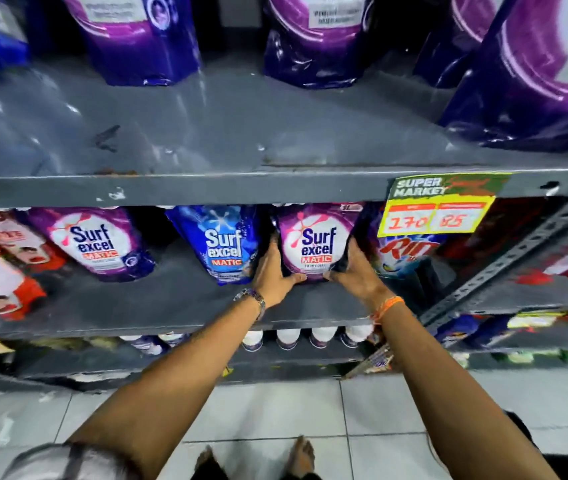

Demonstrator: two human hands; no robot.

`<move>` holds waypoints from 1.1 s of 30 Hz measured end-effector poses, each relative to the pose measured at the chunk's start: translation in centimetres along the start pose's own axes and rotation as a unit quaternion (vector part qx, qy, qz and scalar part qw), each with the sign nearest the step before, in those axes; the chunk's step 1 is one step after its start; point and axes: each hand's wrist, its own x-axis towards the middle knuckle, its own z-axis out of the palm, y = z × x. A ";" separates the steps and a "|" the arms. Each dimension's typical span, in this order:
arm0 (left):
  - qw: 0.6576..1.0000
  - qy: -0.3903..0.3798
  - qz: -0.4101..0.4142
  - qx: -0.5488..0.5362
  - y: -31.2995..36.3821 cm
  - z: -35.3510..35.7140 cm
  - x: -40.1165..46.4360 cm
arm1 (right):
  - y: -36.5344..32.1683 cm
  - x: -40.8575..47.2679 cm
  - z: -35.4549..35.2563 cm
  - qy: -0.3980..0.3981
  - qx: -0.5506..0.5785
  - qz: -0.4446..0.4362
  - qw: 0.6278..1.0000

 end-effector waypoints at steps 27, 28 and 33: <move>0.992 0.074 -0.033 -0.098 -13.6 -21.8 -12.2 | -9.3 -6.4 25.8 -0.038 -0.014 -0.121 0.992; 0.992 0.080 -0.026 -0.093 -14.3 -23.2 -12.3 | -9.9 -6.0 27.2 -0.043 -0.014 -0.128 0.991; 0.991 0.114 -0.036 -0.065 -17.2 -28.6 -12.1 | -12.8 -4.1 32.6 -0.079 -0.038 -0.144 0.986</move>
